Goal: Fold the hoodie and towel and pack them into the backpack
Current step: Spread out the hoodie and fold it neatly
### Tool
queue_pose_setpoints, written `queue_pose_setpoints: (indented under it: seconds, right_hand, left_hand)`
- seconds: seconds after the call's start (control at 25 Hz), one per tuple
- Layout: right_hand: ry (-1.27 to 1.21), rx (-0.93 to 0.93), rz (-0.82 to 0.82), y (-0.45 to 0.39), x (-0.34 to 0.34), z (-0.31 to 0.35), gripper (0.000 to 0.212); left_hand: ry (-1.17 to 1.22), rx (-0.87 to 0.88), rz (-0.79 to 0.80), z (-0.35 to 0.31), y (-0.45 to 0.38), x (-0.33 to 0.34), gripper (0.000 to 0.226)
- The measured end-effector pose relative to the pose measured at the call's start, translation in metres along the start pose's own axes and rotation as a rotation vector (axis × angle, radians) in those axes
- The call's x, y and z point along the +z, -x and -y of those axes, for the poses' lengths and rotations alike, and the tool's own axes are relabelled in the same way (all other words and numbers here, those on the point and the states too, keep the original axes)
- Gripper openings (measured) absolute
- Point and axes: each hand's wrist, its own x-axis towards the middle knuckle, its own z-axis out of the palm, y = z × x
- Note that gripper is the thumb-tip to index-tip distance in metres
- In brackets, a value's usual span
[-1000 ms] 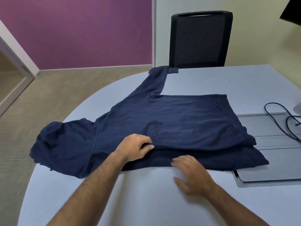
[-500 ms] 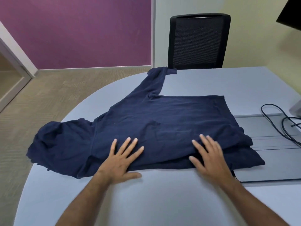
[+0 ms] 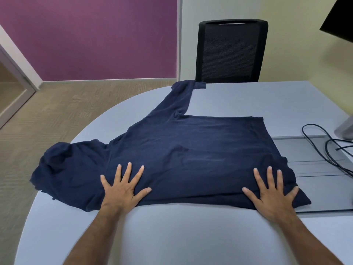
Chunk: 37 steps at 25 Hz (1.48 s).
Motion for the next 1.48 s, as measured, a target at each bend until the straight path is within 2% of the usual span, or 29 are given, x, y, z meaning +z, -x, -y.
queue_pose_setpoints:
  seconds: [0.8, 0.96, 1.16, 1.48]
  right_hand:
    - [-0.007, 0.032, 0.067, 0.161, 0.04, -0.036, 0.091]
    - [-0.008, 0.017, 0.066, 0.183, 0.047, -0.047, 0.09]
    - [-0.018, 0.004, 0.071, 0.212, 0.055, -0.06, 0.087]
    - [-0.007, 0.007, 0.053, 0.227, 0.058, -0.069, 0.089]
  left_hand:
    - [0.002, 0.04, 0.025, 0.006, 0.154, 0.028, 0.081]
    - [-0.016, 0.038, 0.054, 0.0, 0.188, 0.031, 0.084]
    - [0.007, 0.018, 0.017, -0.005, 0.223, 0.041, 0.08]
    - [0.046, 0.003, 0.048, -0.012, 0.243, 0.042, 0.082]
